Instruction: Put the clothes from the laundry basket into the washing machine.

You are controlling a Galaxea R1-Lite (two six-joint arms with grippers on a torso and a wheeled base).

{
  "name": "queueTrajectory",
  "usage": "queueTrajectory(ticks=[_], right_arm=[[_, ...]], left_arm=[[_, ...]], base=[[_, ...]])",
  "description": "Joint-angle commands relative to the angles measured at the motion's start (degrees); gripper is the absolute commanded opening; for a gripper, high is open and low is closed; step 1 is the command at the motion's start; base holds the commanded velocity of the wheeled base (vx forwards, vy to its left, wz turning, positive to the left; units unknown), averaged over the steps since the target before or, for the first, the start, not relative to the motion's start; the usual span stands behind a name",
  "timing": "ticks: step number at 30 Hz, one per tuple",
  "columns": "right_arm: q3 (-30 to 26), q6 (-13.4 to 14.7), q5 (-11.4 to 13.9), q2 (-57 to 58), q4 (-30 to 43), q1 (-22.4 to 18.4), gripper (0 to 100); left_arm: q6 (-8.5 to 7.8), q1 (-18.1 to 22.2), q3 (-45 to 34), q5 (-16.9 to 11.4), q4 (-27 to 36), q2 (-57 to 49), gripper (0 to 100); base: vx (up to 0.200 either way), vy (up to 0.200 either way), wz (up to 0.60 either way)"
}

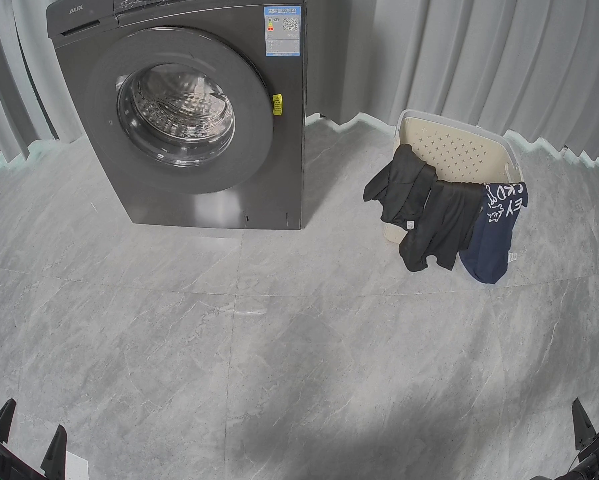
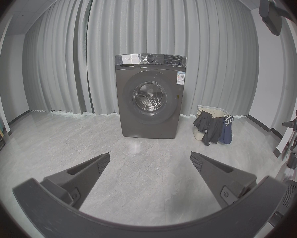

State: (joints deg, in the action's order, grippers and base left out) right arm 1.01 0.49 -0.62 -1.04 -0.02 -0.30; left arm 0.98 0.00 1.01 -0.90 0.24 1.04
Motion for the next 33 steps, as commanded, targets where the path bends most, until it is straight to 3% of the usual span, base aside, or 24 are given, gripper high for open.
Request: queueTrajectory(ticks=[1,8,14,33], right_arm=[[-1.0,0.0,0.0,0.6,-0.1,0.0,100],[-1.0,0.0,-0.1,0.6,-0.1,0.0,100],[-1.0,0.1,-0.1,0.6,-0.1,0.0,100],[-1.0,0.1,-0.1,0.6,-0.1,0.0,100]], left_arm=[[0.08,-0.1,-0.9,0.0,0.0,-0.4,100],[0.26,0.0,-0.9,0.0,0.0,-0.4,100],[0.34,-0.1,-0.9,0.0,0.0,-0.4,100],[0.52,-0.1,-0.9,0.0,0.0,-0.4,100]], base=[[0.000,0.000,0.00],[0.000,0.000,-0.51],[0.000,0.000,0.00],[0.189,0.000,0.00]])
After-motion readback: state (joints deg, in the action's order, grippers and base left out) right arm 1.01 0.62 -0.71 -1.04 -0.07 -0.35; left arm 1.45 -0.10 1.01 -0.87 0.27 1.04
